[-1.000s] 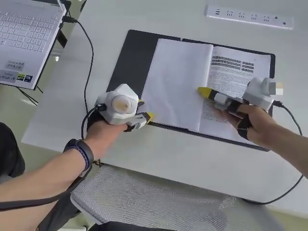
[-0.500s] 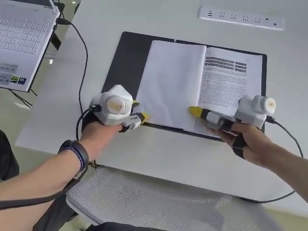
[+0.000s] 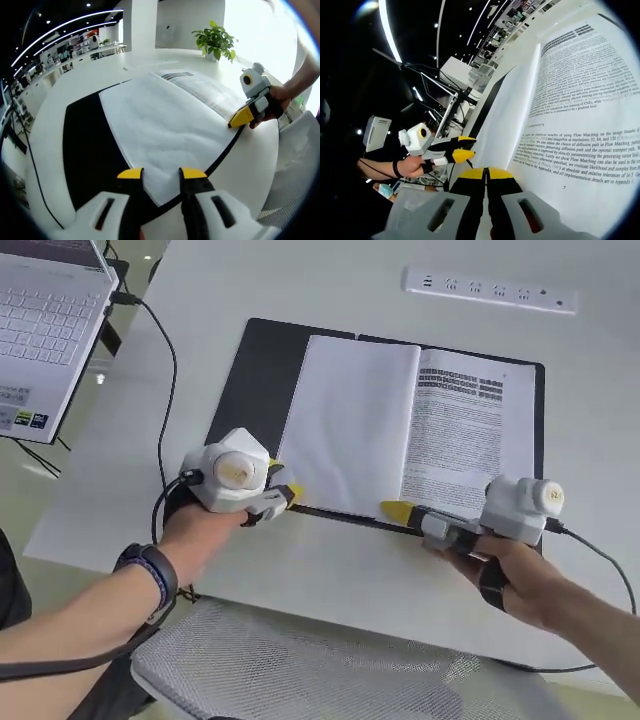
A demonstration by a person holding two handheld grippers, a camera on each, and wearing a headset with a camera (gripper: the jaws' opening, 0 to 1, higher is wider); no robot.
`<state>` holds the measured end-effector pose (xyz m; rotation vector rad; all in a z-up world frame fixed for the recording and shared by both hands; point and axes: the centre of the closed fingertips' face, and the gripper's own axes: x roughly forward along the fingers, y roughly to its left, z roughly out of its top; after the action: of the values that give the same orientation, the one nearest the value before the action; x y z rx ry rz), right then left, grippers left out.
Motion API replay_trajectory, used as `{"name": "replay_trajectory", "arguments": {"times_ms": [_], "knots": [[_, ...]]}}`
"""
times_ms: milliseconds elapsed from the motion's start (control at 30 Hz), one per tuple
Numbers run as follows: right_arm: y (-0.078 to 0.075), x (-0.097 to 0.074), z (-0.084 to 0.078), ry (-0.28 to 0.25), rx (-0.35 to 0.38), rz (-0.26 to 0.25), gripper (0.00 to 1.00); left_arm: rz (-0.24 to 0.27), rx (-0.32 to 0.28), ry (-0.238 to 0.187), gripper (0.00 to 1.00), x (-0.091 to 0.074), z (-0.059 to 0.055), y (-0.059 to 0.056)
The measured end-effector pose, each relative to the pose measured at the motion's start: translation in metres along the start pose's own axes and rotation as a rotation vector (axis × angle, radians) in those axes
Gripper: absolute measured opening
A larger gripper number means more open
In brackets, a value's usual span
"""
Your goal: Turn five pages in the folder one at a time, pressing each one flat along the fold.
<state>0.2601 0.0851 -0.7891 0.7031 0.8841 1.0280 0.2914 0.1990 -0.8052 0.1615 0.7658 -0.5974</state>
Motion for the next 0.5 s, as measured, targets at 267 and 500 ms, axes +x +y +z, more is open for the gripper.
{"name": "replay_trajectory", "arguments": {"times_ms": [267,500], "knots": [[0.0006,-0.0012,-0.0030,0.015,-0.009,-0.002,0.00,0.001,0.003,0.003,0.27,0.0039,-0.0028,0.0022],[0.0001,-0.0025,-0.0038,0.012,-0.001,-0.010,0.00,0.000,0.007,0.008,0.27,0.0048,-0.0037,0.0018]]}}
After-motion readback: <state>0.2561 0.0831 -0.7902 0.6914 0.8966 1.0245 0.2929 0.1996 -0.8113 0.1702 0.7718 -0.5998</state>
